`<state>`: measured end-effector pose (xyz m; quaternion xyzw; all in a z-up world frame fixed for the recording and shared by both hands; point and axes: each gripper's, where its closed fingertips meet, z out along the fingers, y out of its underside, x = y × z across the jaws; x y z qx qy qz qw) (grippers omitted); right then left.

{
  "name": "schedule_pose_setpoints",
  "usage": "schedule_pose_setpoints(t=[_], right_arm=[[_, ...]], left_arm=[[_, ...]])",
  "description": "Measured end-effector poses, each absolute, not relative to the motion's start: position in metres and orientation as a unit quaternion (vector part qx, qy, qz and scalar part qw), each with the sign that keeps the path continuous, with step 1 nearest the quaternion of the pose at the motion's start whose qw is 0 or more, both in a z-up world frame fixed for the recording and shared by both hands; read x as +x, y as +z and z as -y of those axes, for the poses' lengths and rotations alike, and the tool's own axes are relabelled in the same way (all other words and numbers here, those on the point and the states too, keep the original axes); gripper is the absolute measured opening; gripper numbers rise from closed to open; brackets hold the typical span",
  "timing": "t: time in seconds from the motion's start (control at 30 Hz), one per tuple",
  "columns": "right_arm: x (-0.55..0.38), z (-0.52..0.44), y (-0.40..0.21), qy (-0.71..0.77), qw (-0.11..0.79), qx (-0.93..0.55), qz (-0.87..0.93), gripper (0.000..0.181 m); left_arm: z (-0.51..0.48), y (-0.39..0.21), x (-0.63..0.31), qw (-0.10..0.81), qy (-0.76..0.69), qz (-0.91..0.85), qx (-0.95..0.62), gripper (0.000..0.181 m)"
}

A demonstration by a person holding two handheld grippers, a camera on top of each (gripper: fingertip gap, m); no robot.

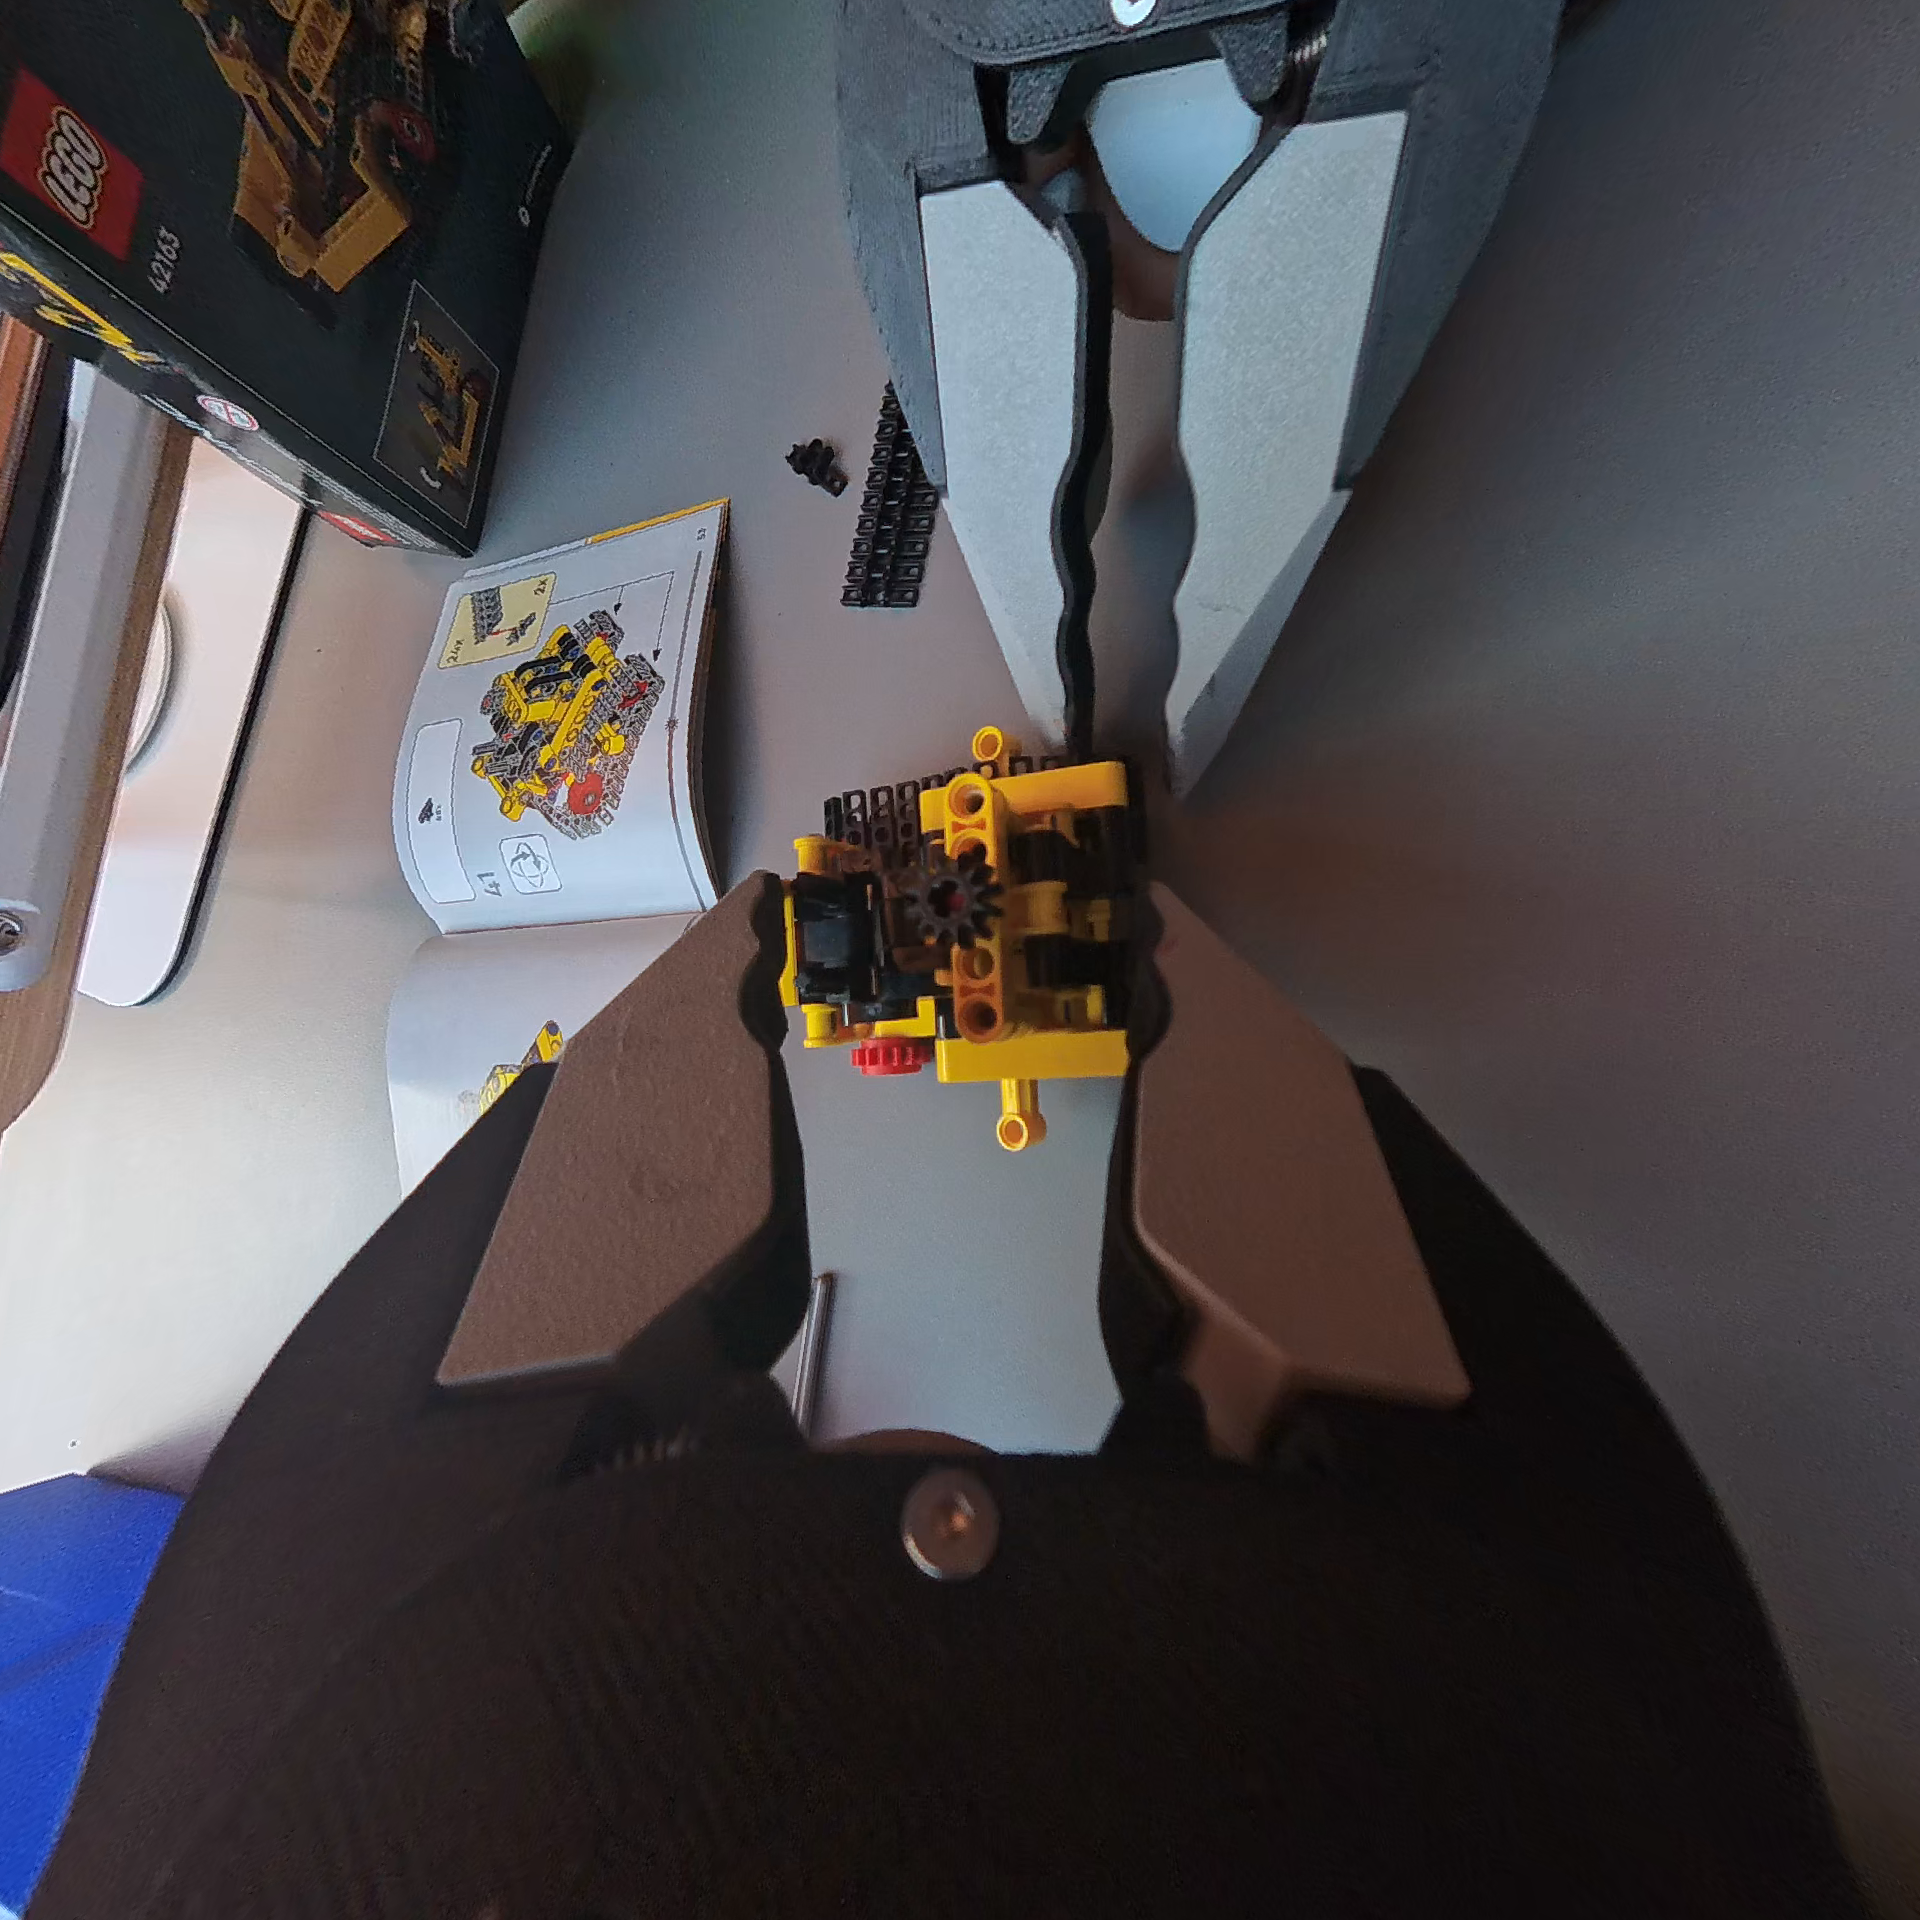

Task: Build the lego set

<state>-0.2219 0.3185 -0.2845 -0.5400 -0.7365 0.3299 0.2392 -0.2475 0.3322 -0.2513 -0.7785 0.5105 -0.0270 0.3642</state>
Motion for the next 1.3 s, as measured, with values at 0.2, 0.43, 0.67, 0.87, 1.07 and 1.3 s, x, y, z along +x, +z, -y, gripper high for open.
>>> schedule_pose_setpoints(t=[0.2,0.43,0.67,0.87,1.07,1.3], right_arm=[[-0.223,-0.320,-0.285,0.334,0.235,-0.548,0.730,0.008],[-0.223,-0.320,-0.285,0.340,0.228,-0.551,0.727,0.008],[-0.223,-0.320,-0.285,0.340,0.229,-0.550,0.728,0.007],[-0.221,-0.316,-0.284,0.340,0.227,-0.537,0.738,0.009],[-0.214,-0.315,-0.278,0.357,0.235,-0.521,0.739,0.018],[-0.216,-0.347,-0.266,0.378,0.268,-0.563,0.684,0.016]], left_arm=[[-0.332,-0.251,-0.248,0.364,-0.026,-0.509,-0.780,0.063],[-0.332,-0.251,-0.249,0.364,-0.027,-0.509,-0.779,0.063],[-0.332,-0.251,-0.249,0.368,-0.034,-0.515,-0.773,0.063],[-0.330,-0.251,-0.249,0.371,-0.051,-0.542,-0.752,0.063],[-0.330,-0.251,-0.250,0.371,-0.054,-0.554,-0.743,0.063],[-0.330,-0.251,-0.250,0.386,-0.072,-0.563,-0.727,0.064]])
